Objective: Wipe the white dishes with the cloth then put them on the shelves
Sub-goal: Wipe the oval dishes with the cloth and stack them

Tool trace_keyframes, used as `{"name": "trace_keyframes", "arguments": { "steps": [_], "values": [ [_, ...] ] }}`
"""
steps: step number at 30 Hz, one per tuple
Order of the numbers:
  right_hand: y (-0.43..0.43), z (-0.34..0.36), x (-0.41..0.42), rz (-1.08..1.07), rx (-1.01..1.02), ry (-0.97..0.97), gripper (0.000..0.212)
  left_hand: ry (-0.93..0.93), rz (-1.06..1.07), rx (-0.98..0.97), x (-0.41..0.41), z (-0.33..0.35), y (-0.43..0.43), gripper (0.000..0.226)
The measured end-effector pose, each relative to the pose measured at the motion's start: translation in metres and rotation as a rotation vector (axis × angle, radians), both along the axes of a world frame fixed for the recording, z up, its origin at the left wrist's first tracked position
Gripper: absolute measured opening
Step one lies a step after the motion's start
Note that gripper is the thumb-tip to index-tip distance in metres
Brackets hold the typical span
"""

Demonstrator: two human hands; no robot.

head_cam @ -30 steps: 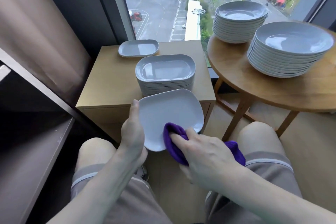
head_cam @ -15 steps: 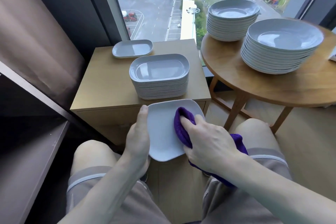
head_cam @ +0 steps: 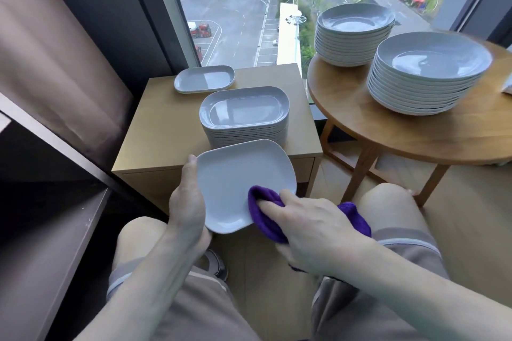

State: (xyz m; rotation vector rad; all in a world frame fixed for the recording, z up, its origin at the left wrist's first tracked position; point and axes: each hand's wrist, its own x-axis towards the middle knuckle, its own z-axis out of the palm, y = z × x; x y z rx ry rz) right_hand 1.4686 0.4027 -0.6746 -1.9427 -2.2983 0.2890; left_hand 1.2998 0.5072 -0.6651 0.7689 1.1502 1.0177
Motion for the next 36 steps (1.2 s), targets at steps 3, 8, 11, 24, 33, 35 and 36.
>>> {"name": "trace_keyframes", "arguments": {
  "steps": [3, 8, 11, 24, 33, 35, 36],
  "values": [
    [0.008, 0.000, 0.019, -0.099, -0.002, 0.051, 0.054, -0.006, -0.032, -0.003, -0.006, 0.005, 0.005, 0.053],
    [0.019, -0.002, 0.039, -0.260, 0.091, 0.033, 0.058, -0.050, -0.165, 0.014, -0.002, 0.008, -0.003, 0.052],
    [0.021, 0.000, 0.038, -0.312, 0.149, 0.022, 0.064, -0.079, -0.309, 0.036, 0.008, 0.004, -0.015, 0.050],
    [-0.008, 0.020, -0.025, -0.027, 0.205, 0.009, 0.067, -0.279, -0.322, -0.200, 0.022, -0.007, -0.031, 0.060],
    [-0.004, -0.009, -0.009, -0.076, -0.018, -0.080, 0.043, -0.089, -0.265, -0.009, 0.010, -0.001, -0.016, 0.058],
    [0.004, -0.009, 0.007, -0.145, -0.033, -0.066, 0.037, -0.048, -0.279, 0.039, 0.010, 0.001, -0.016, 0.054],
    [0.008, -0.009, 0.015, -0.177, -0.043, -0.053, 0.036, -0.030, -0.291, 0.059, 0.010, 0.002, -0.015, 0.052]
  ]
}}
